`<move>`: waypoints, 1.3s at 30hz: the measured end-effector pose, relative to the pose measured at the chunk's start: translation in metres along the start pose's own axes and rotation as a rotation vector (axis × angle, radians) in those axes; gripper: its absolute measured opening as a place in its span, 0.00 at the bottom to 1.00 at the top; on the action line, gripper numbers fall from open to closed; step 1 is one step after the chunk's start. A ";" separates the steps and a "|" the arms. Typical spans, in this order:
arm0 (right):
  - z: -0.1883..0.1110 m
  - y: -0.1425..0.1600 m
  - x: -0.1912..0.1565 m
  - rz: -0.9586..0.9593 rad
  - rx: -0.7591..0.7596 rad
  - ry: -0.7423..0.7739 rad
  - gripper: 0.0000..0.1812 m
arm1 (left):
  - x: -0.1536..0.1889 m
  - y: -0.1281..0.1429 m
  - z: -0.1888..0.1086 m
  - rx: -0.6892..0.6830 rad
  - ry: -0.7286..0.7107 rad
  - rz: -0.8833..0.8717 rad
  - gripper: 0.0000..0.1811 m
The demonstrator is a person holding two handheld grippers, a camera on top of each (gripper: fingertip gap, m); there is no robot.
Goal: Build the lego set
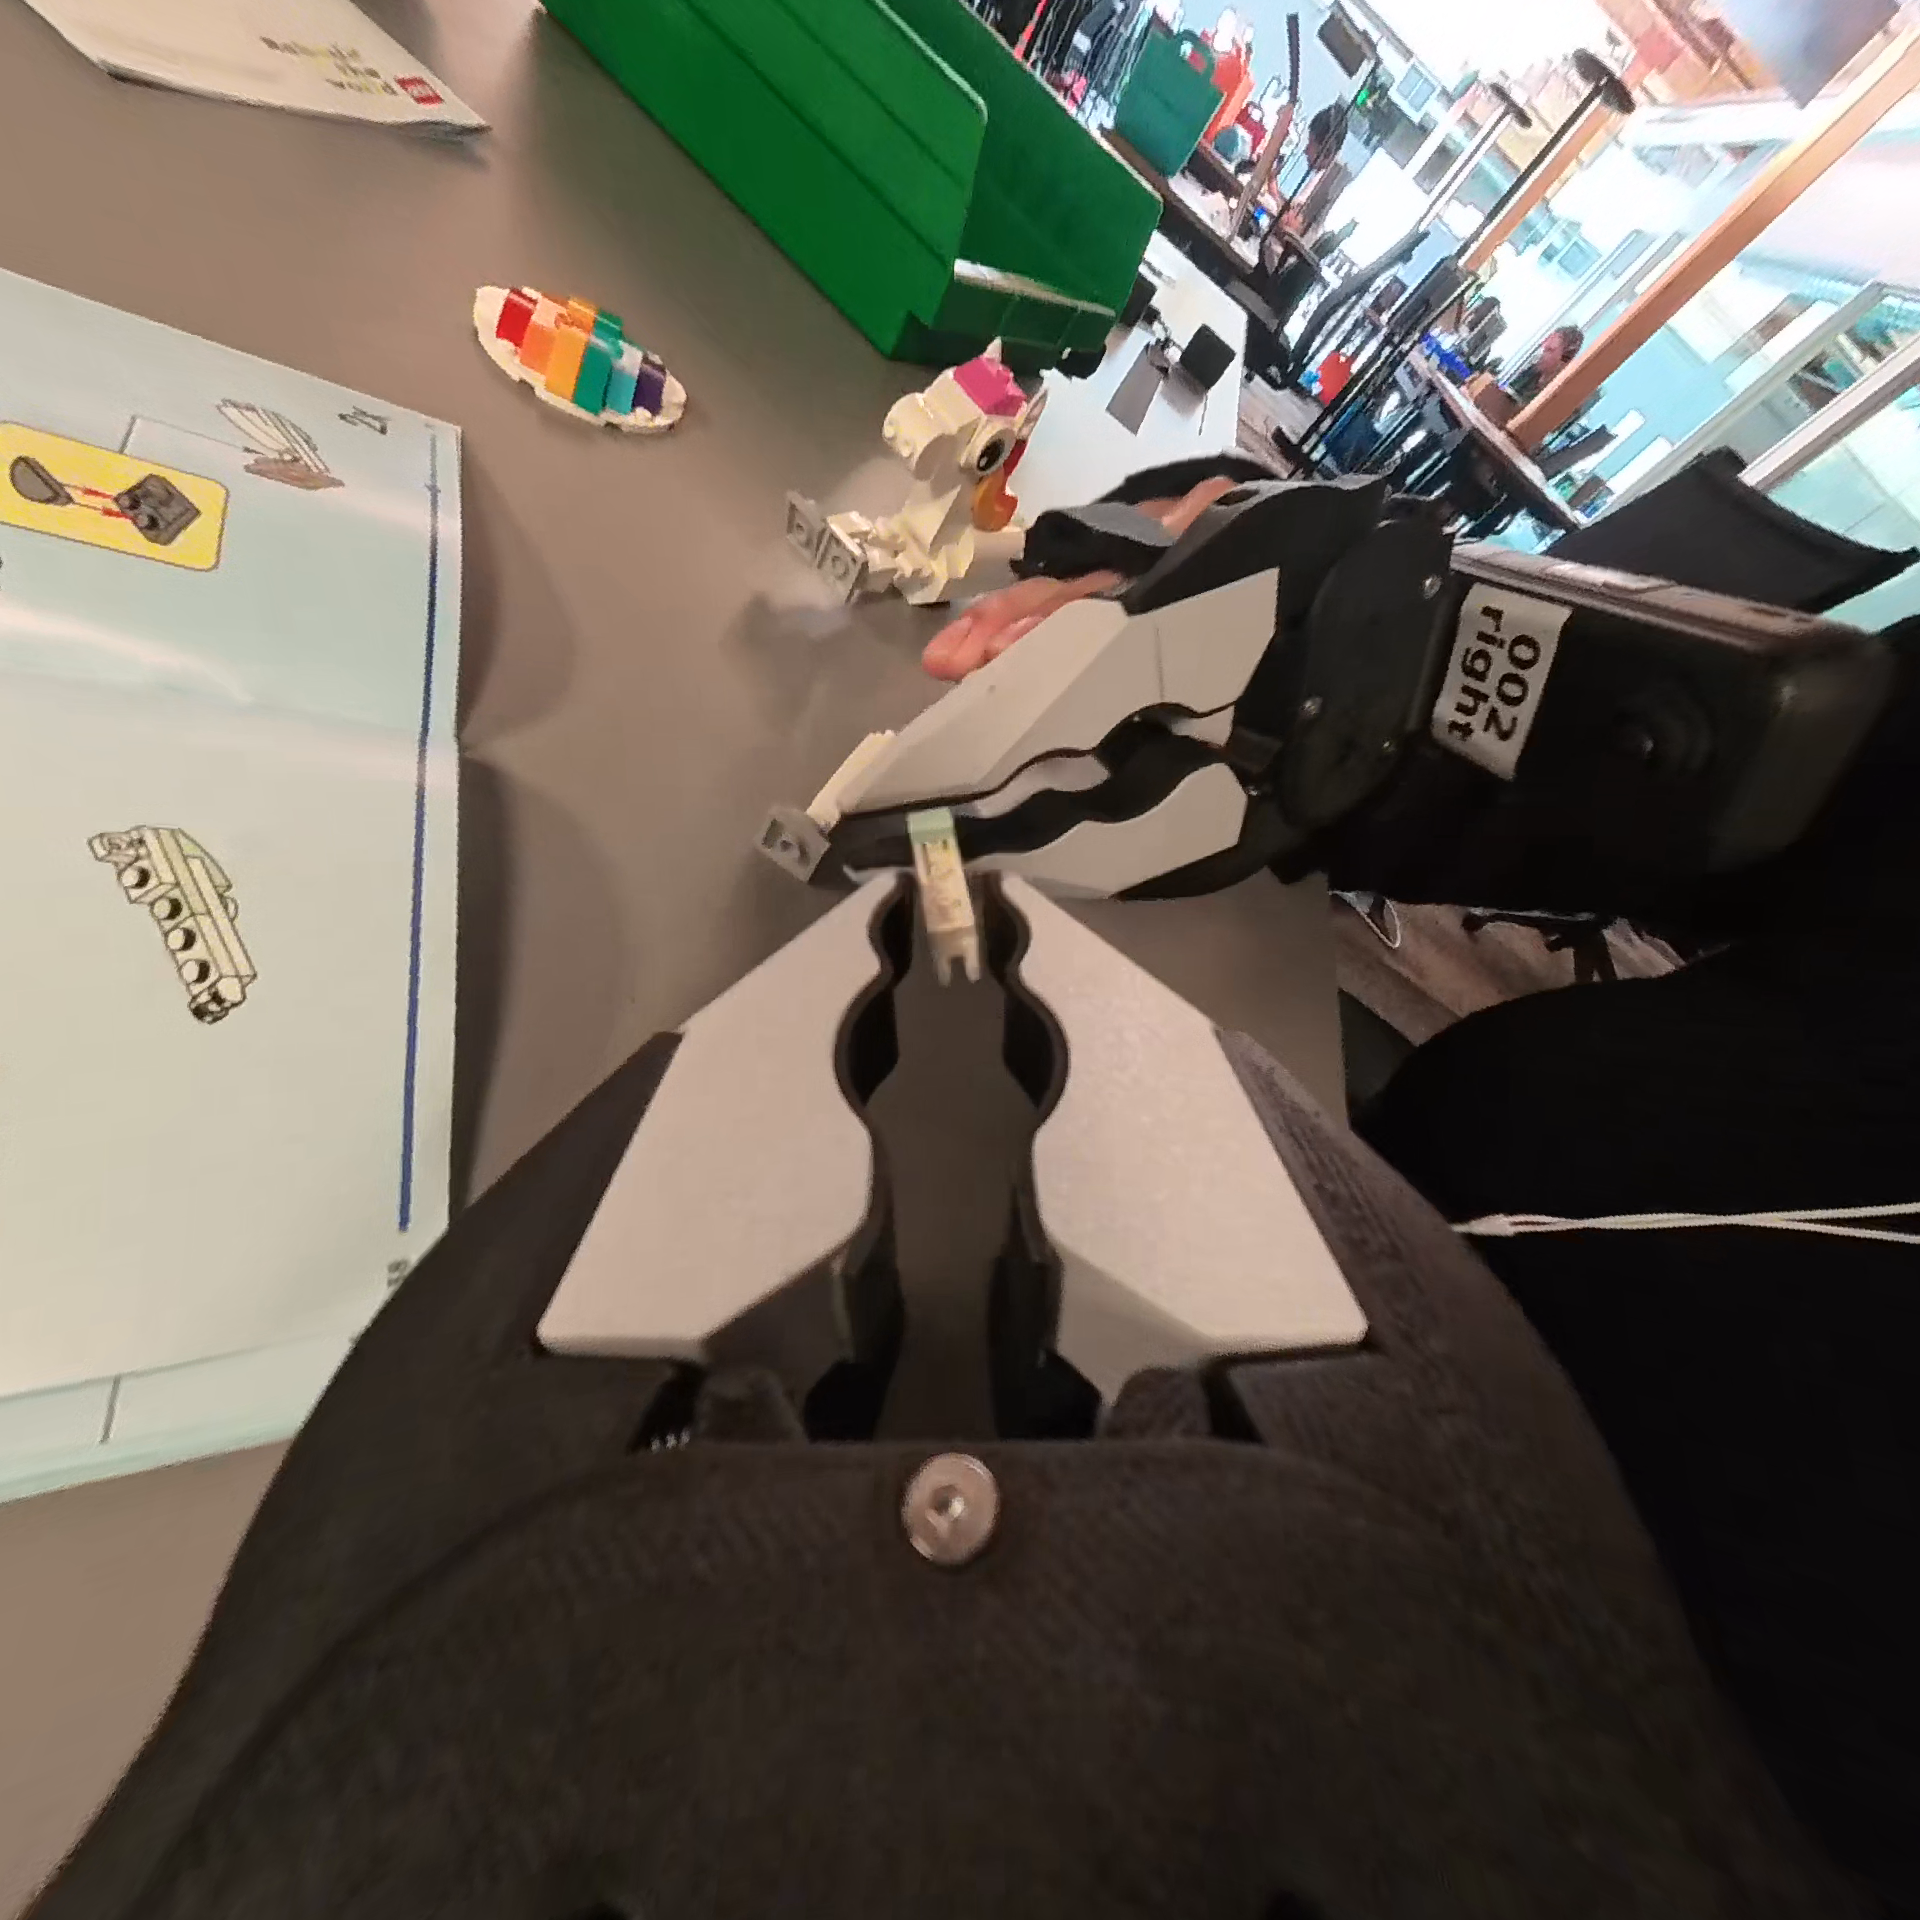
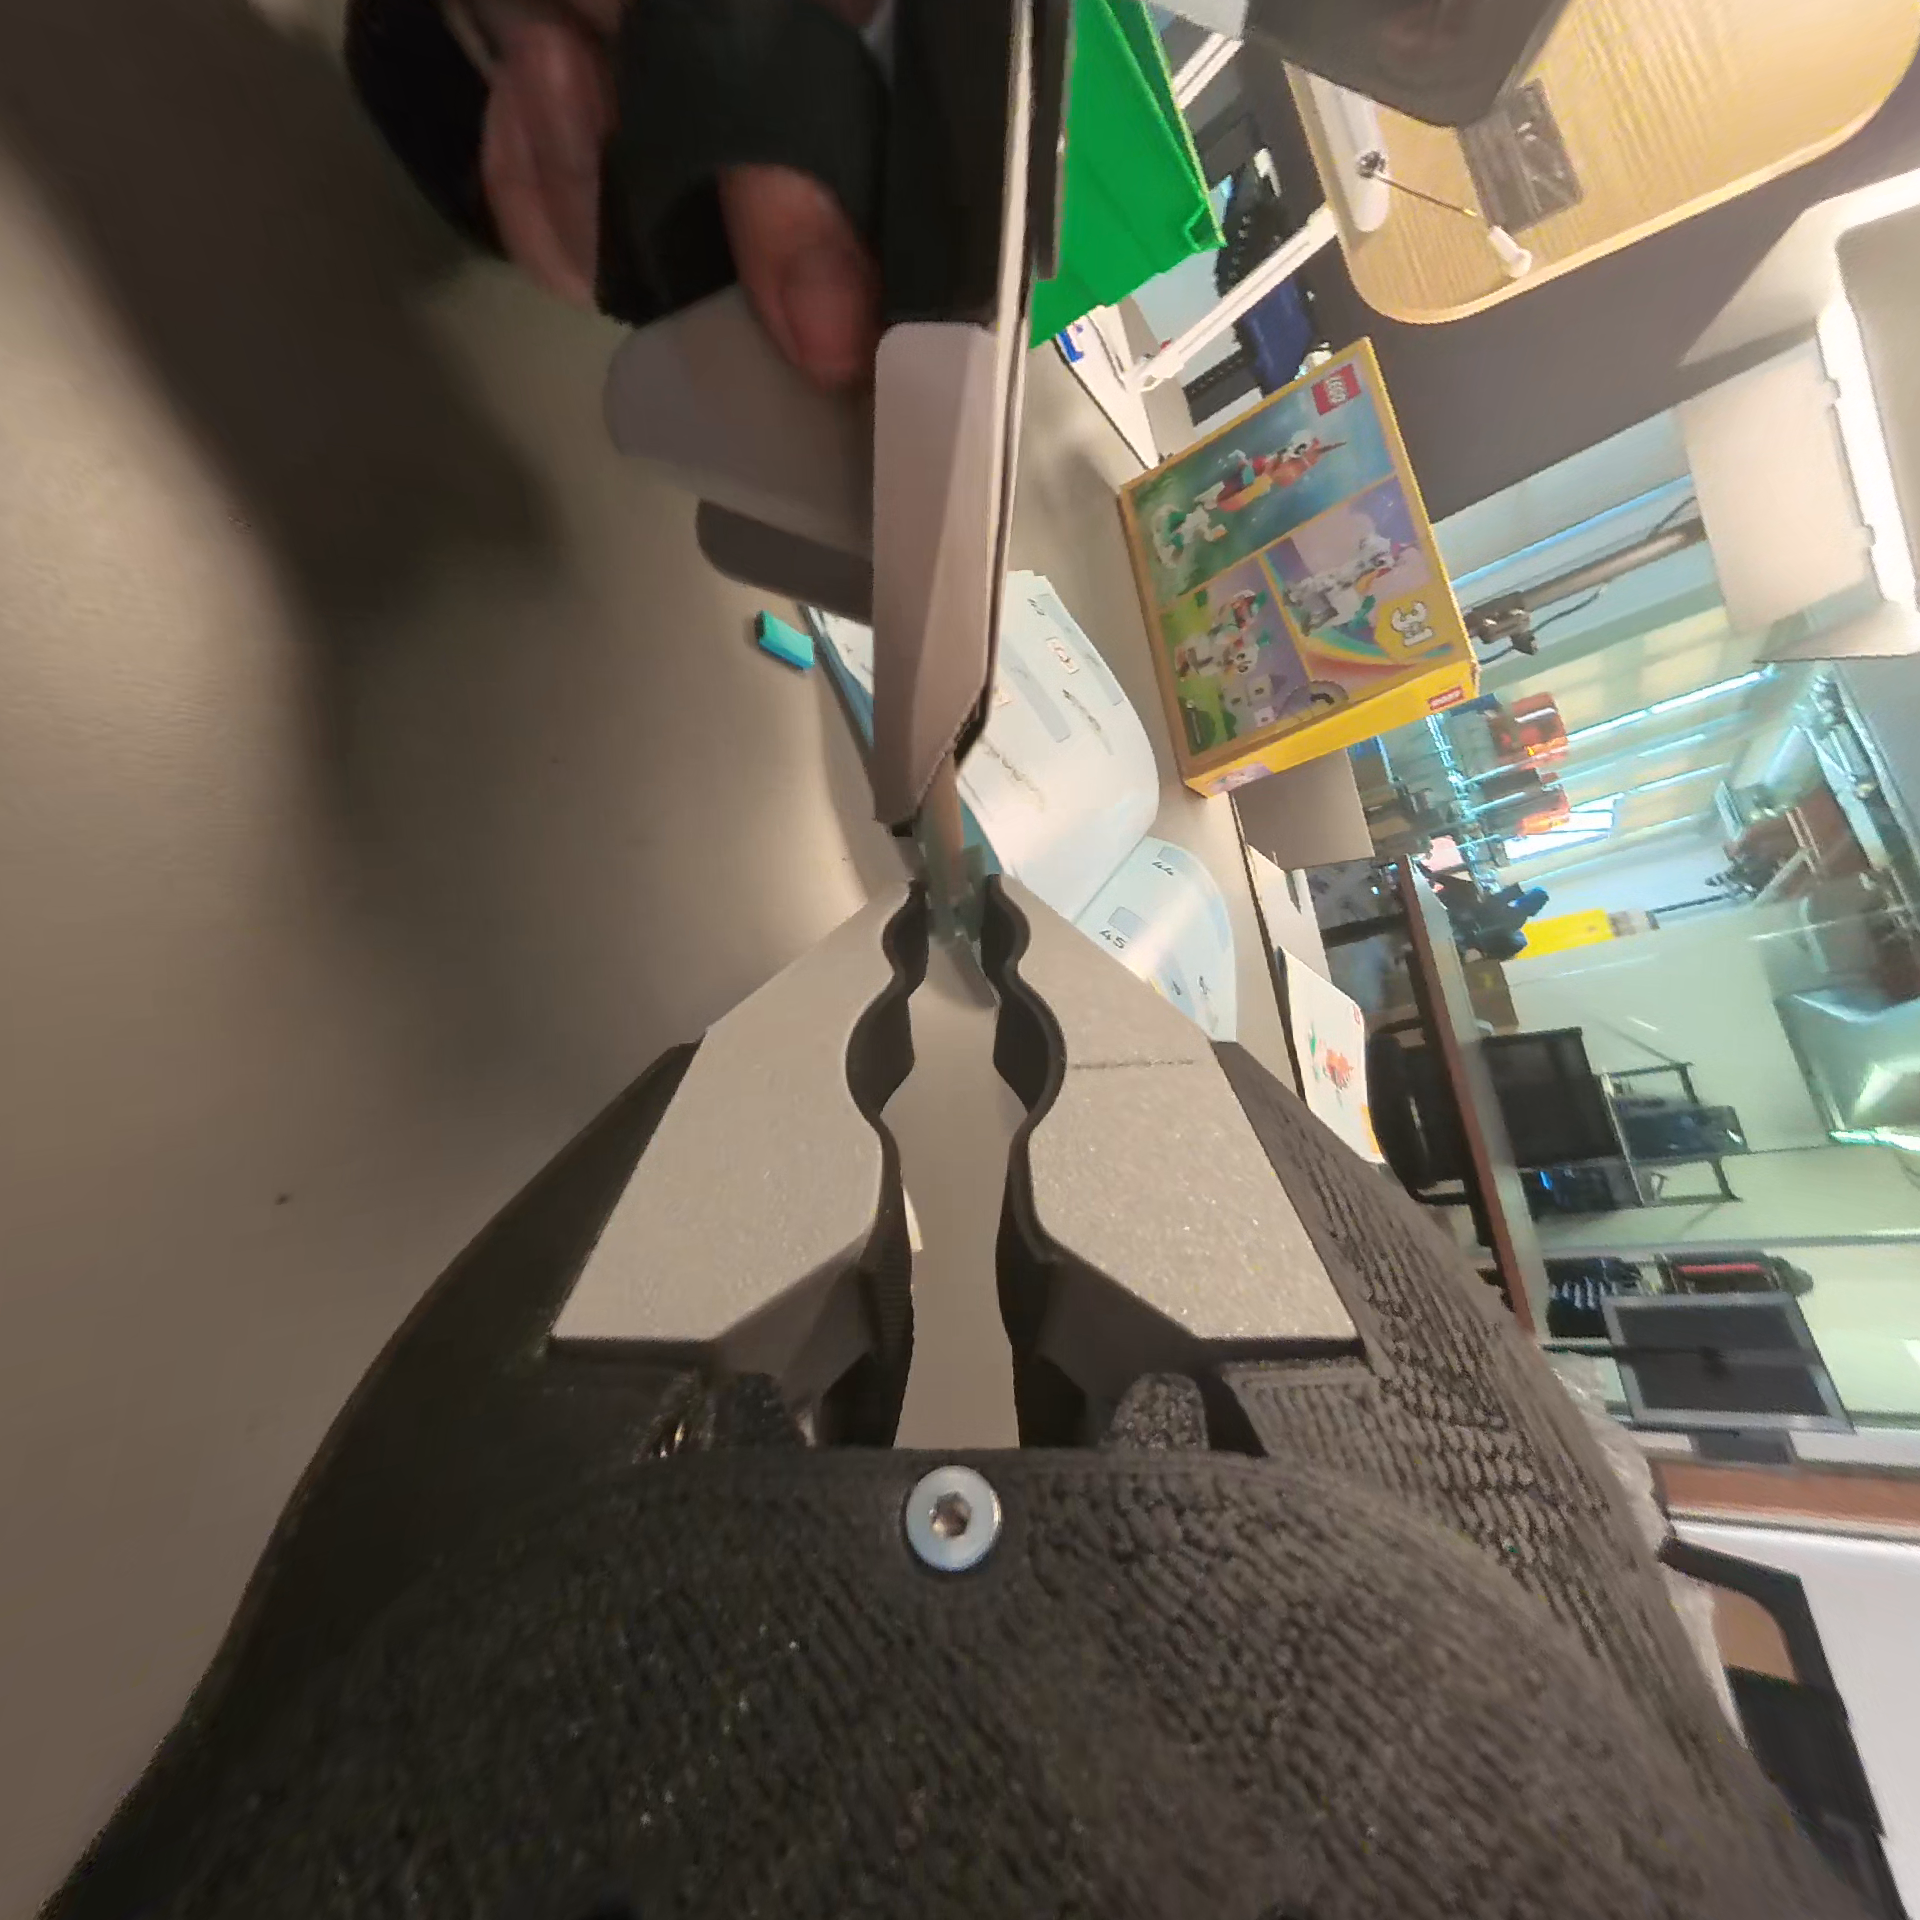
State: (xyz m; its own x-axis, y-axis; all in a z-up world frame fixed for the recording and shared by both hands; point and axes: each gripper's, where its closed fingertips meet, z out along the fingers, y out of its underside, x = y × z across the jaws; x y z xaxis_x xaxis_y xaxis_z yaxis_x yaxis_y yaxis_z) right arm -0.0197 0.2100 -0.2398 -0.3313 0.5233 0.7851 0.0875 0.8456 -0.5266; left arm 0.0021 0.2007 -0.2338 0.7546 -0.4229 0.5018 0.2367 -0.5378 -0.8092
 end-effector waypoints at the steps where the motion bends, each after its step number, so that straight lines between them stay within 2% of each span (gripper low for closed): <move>1: 0.000 -0.002 0.000 0.007 0.005 0.002 0.05 | 0.001 -0.001 0.001 0.003 0.003 0.001 0.06; 7: 0.000 -0.008 0.012 0.001 0.014 0.114 0.05 | 0.001 -0.011 -0.004 0.064 -0.024 0.028 0.04; 13: -0.004 -0.016 0.025 0.045 0.036 0.222 0.05 | 0.007 -0.022 -0.009 0.149 0.030 0.002 0.04; 20: -0.009 -0.018 0.029 -0.035 0.020 0.289 0.04 | 0.012 -0.026 -0.010 0.179 0.082 -0.032 0.04; 31: -0.002 -0.011 0.019 -0.132 0.002 0.252 0.05 | 0.004 -0.016 -0.007 0.123 0.065 -0.029 0.04; 36: 0.002 0.003 0.020 -0.154 -0.080 0.233 0.17 | 0.003 -0.016 -0.008 0.116 0.043 -0.008 0.04; 39: 0.001 0.004 0.022 -0.241 -0.114 0.265 0.13 | 0.005 -0.015 -0.006 0.107 0.049 -0.002 0.04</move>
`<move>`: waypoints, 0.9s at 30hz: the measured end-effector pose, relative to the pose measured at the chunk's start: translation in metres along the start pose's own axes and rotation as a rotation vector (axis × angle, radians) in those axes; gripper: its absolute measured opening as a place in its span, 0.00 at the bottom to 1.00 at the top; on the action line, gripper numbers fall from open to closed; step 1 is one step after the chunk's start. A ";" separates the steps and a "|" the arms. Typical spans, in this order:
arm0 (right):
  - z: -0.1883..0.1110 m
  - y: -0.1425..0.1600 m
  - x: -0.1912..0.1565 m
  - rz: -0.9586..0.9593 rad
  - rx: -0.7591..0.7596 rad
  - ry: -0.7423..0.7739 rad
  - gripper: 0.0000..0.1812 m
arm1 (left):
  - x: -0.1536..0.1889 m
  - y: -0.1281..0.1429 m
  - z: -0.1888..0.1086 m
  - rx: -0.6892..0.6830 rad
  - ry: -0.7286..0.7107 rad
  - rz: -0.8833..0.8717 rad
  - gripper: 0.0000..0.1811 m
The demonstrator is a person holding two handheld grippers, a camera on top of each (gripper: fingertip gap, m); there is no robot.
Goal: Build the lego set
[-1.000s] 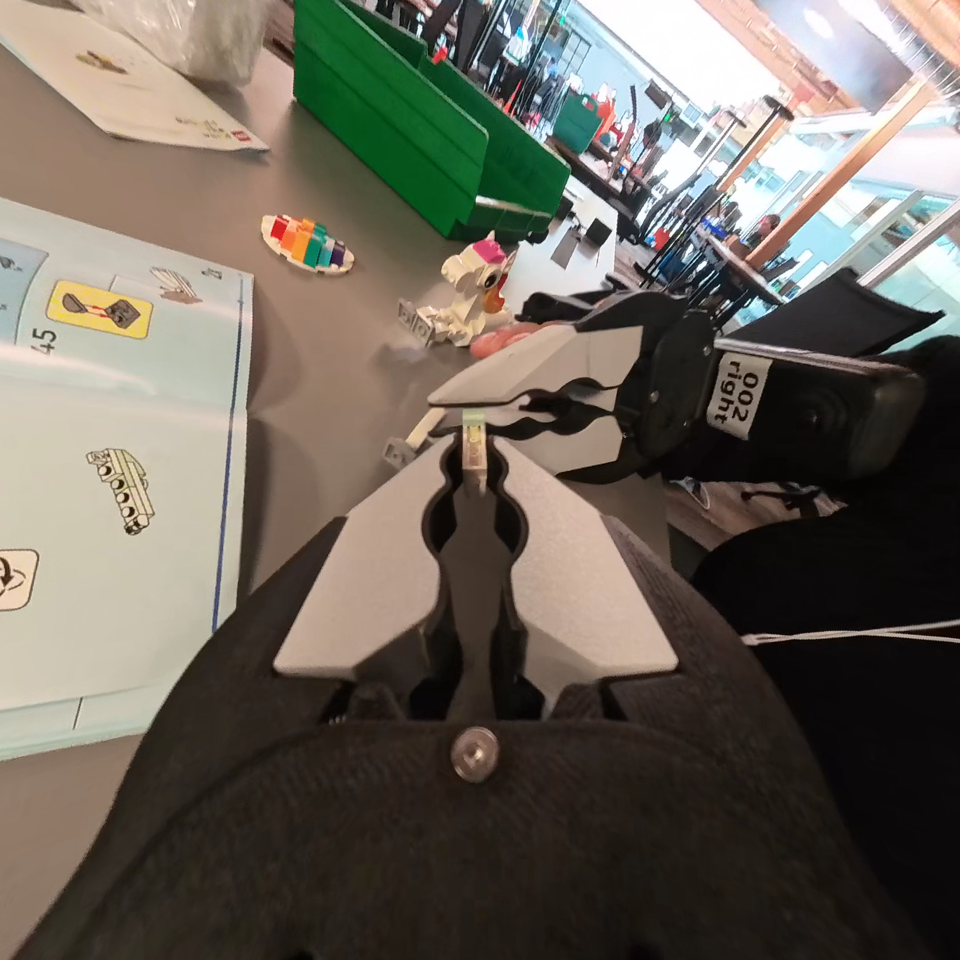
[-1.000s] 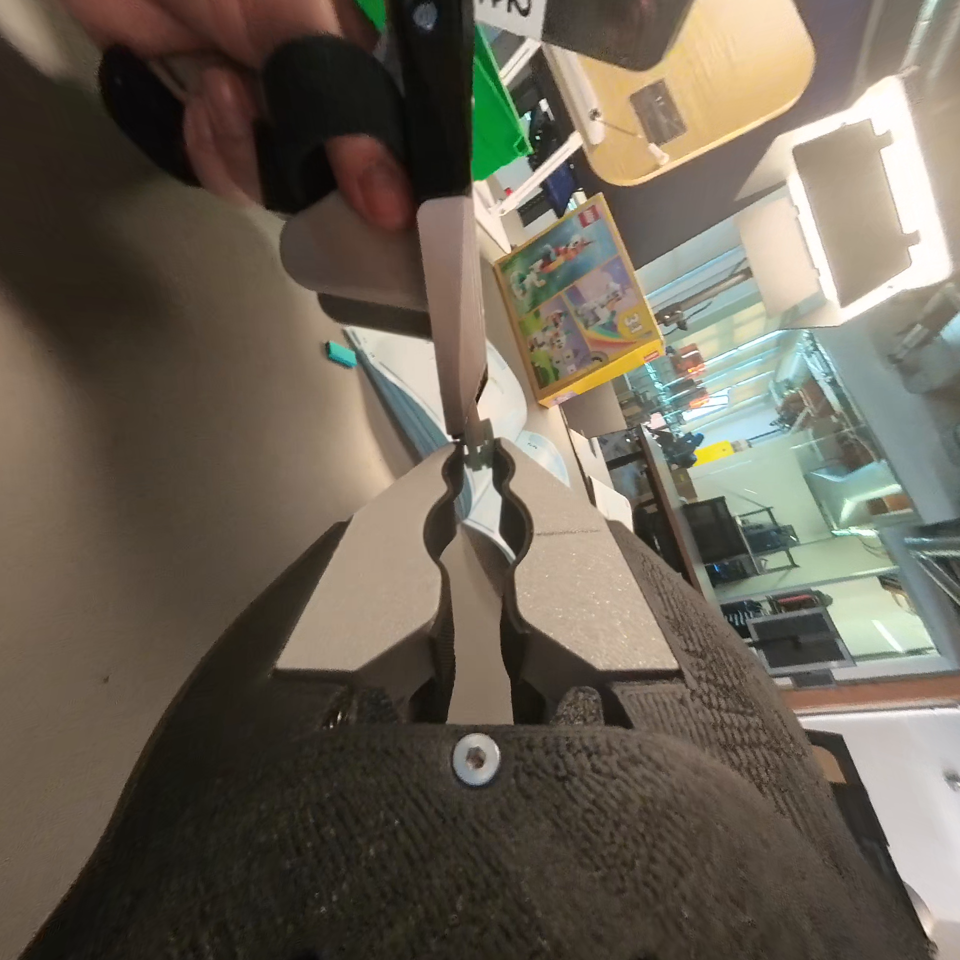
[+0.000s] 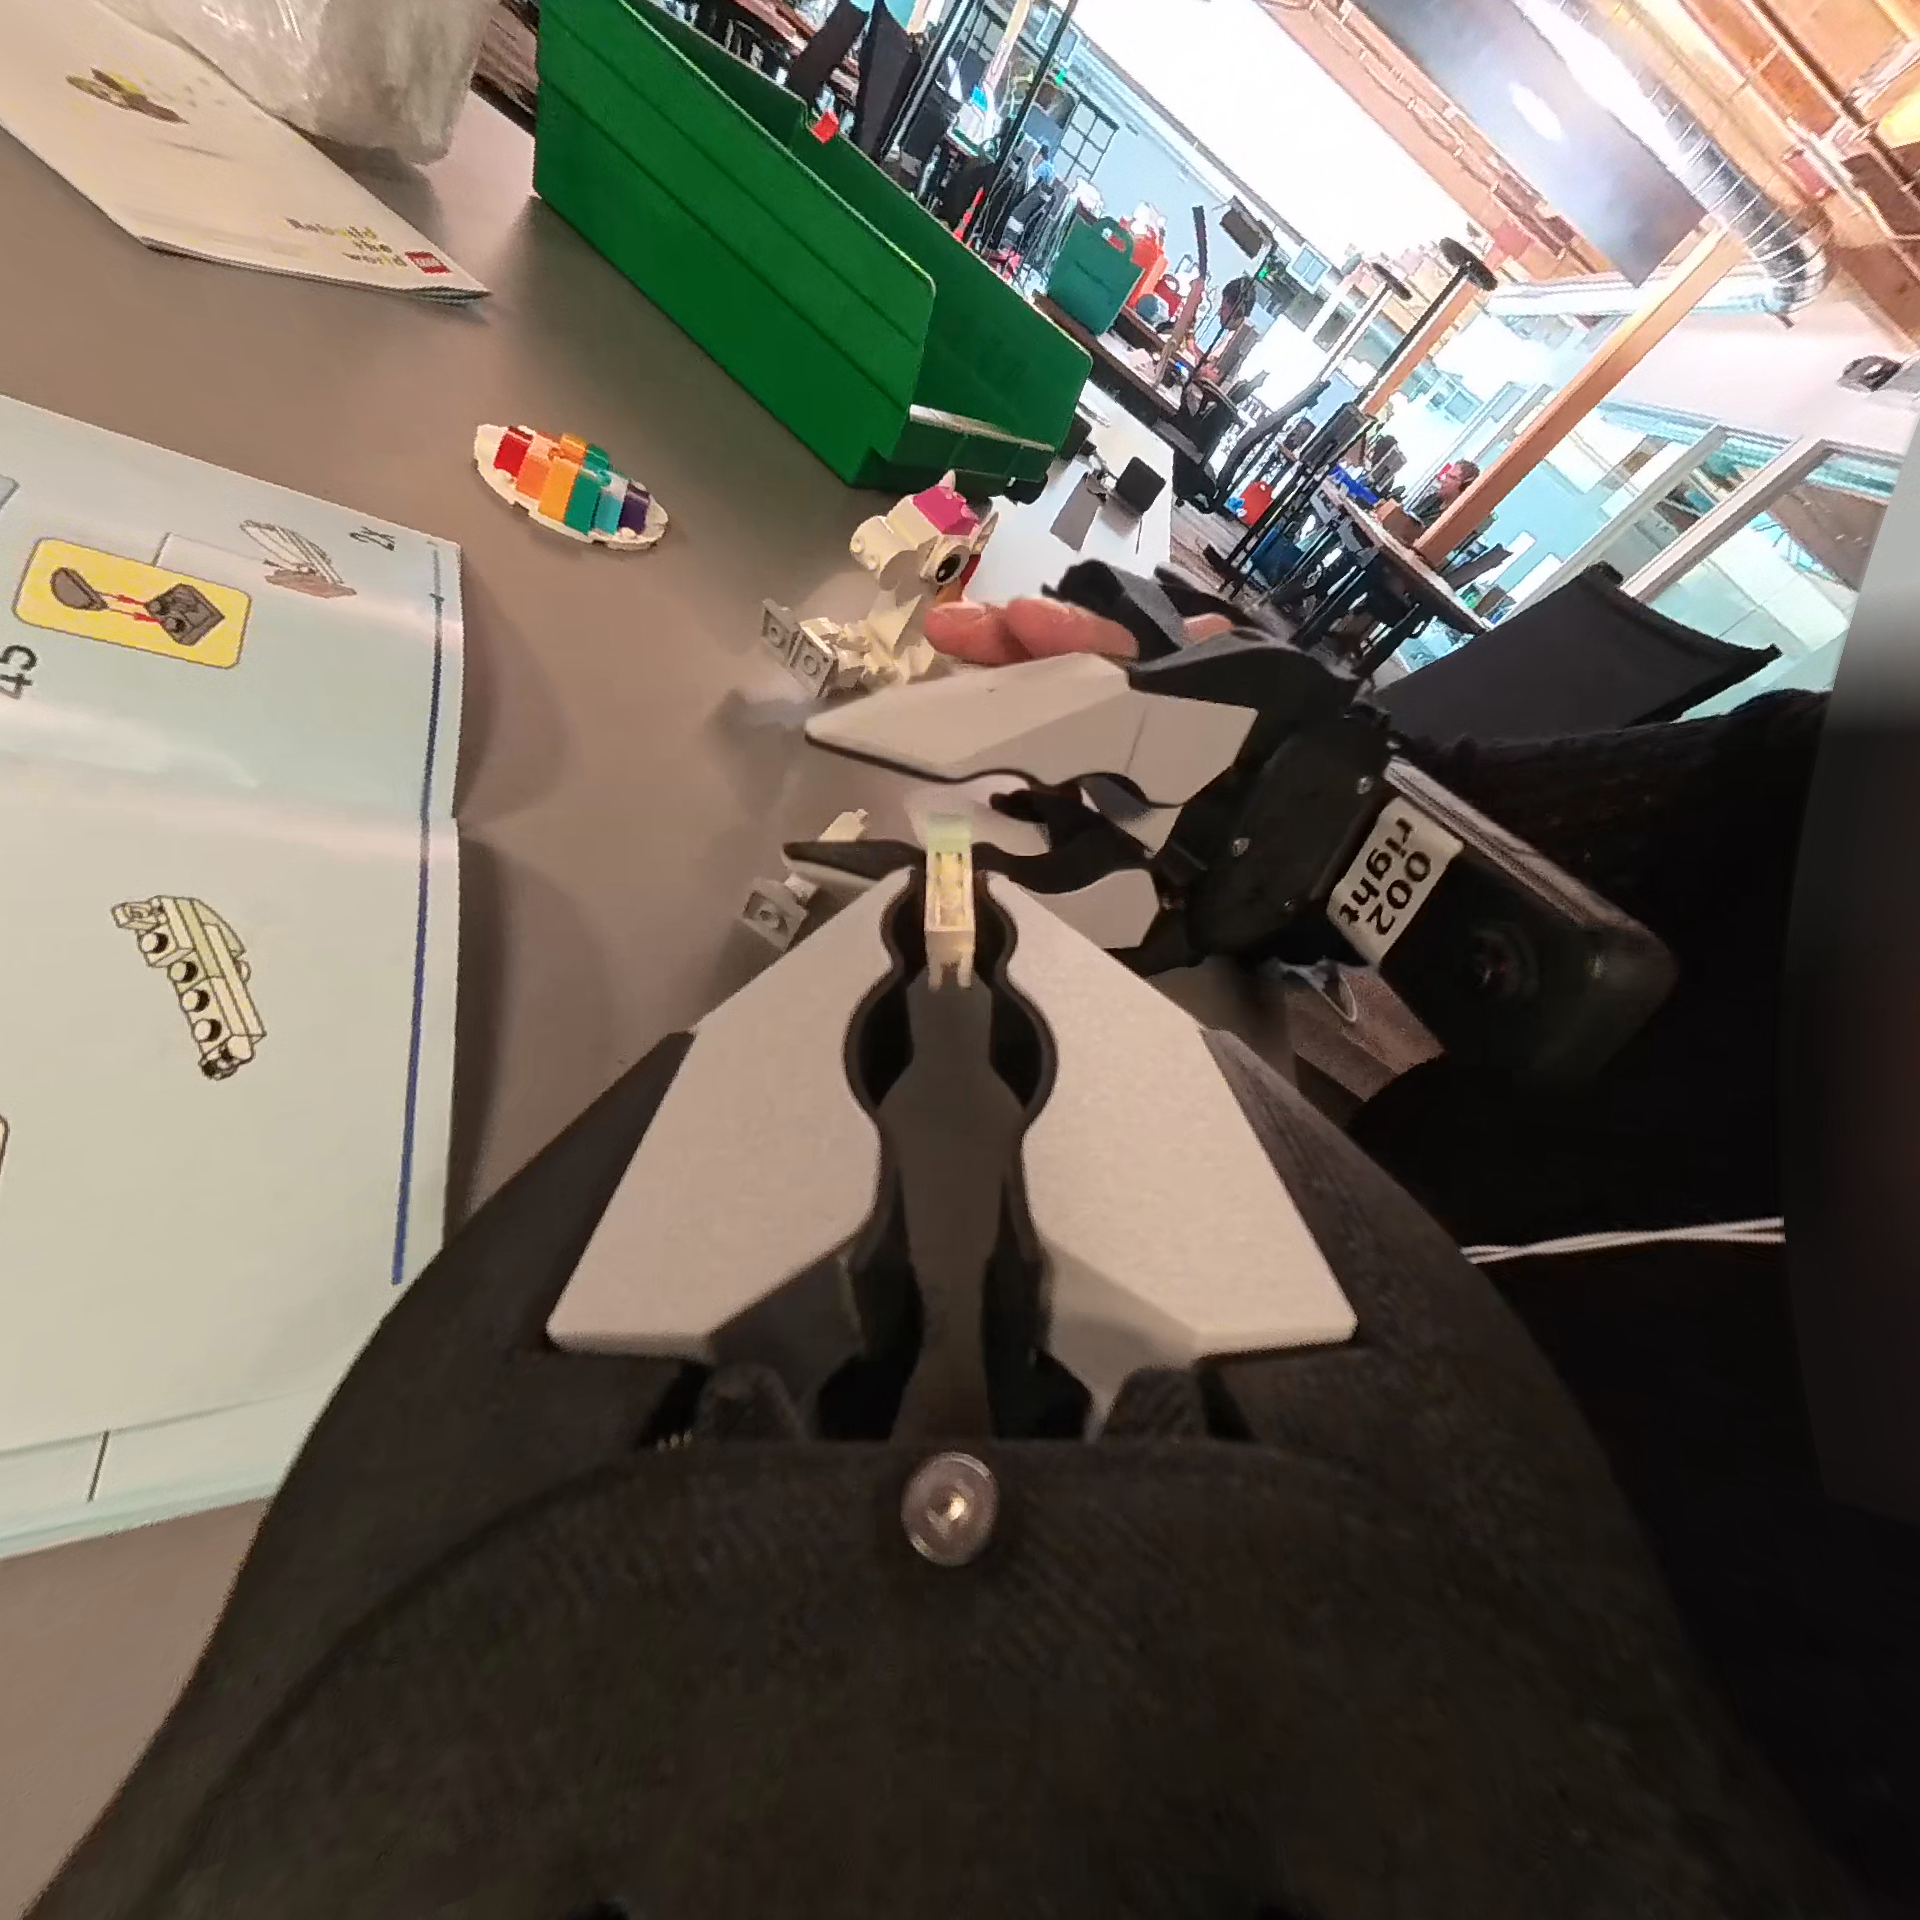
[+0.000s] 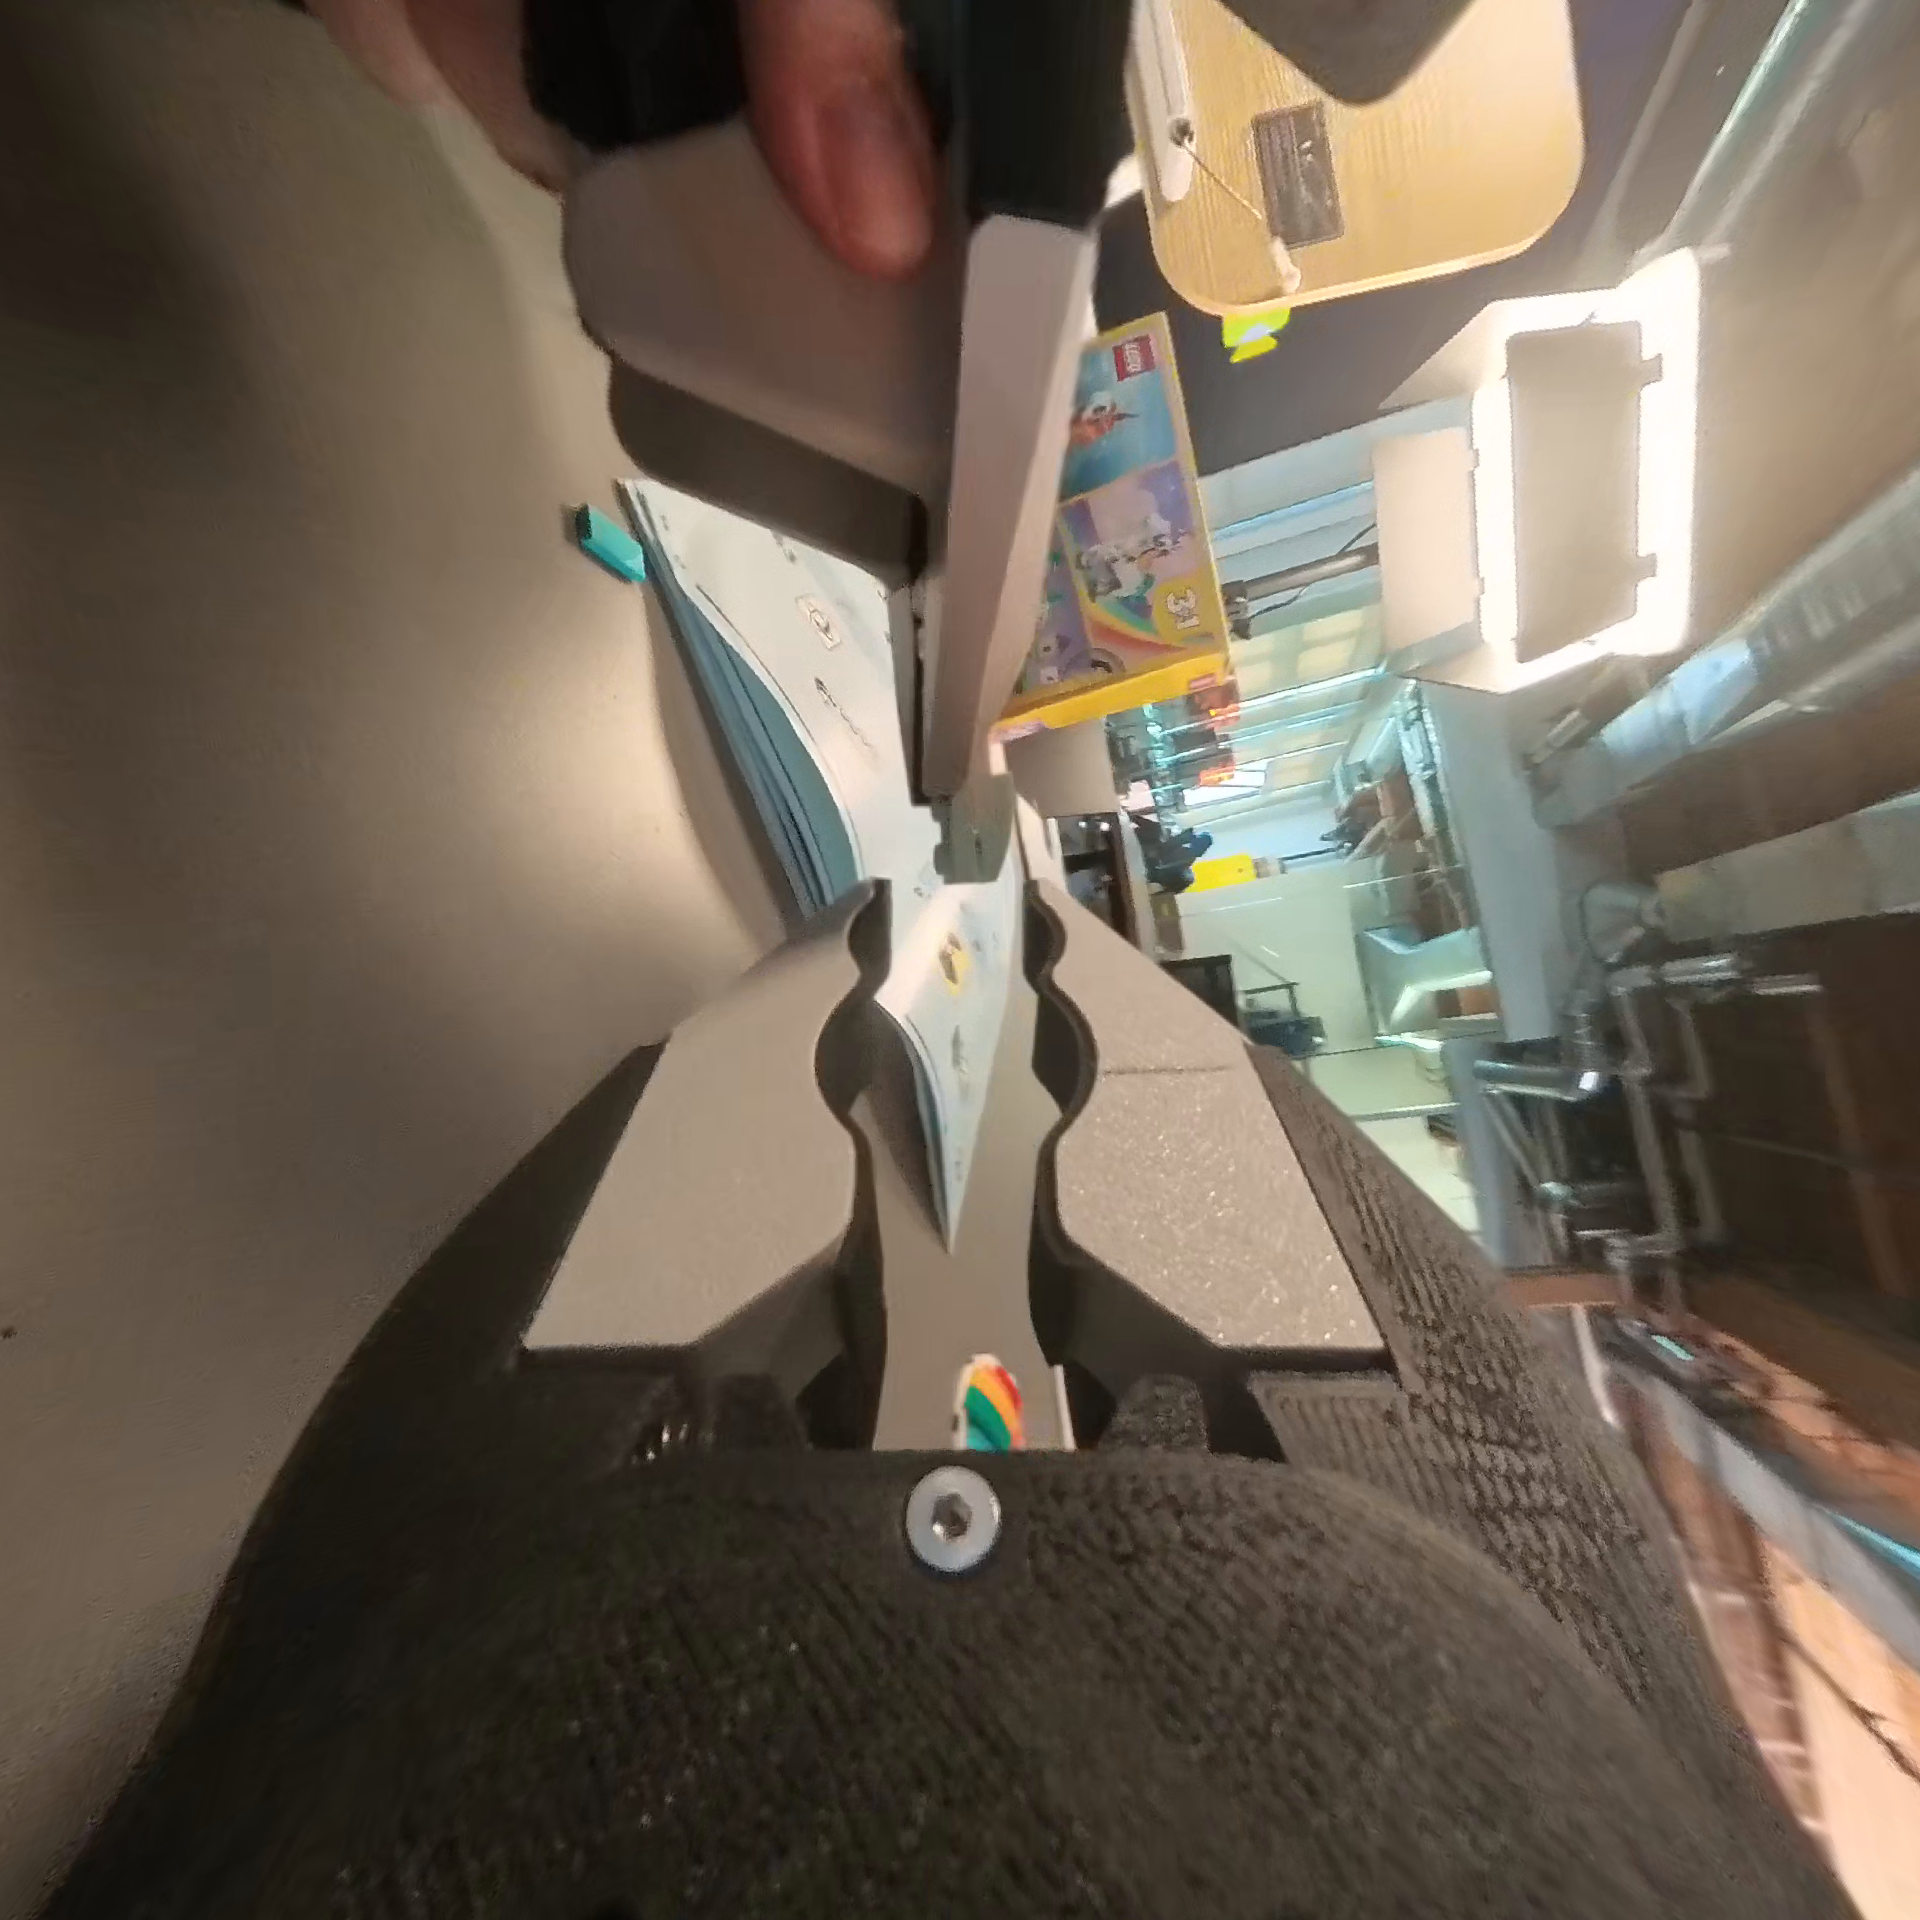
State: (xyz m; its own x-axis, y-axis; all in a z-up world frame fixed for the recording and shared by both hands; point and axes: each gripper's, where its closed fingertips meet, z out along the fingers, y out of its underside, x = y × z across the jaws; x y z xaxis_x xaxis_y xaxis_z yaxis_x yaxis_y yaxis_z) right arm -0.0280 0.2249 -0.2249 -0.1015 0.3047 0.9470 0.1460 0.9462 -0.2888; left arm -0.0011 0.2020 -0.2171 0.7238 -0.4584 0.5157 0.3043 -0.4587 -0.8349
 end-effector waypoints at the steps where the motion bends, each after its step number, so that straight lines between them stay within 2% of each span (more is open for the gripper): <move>1: 0.000 -0.001 0.000 -0.024 -0.004 0.009 0.11 | 0.001 0.000 0.001 -0.003 0.000 0.004 0.04; 4: 0.000 -0.003 0.001 -0.054 -0.013 0.028 0.06 | 0.001 0.001 0.002 -0.009 0.001 0.004 0.04; 9: 0.000 -0.004 0.003 -0.079 -0.028 0.049 0.04 | 0.000 0.001 0.002 -0.003 0.000 -0.008 0.04; 19: -0.003 -0.003 0.012 -0.286 -0.102 0.167 0.02 | 0.003 -0.002 0.002 0.024 0.010 -0.013 0.04; 27: -0.003 -0.003 0.020 -0.339 -0.120 0.245 0.02 | 0.002 -0.008 0.002 0.091 -0.003 -0.029 0.04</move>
State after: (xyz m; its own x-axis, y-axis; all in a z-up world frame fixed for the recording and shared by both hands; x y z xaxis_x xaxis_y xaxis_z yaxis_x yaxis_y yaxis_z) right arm -0.0277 0.2282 -0.2046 0.0712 -0.0699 0.9950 0.2594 0.9645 0.0492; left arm -0.0008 0.2066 -0.2099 0.7157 -0.4438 0.5392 0.3798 -0.4006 -0.8338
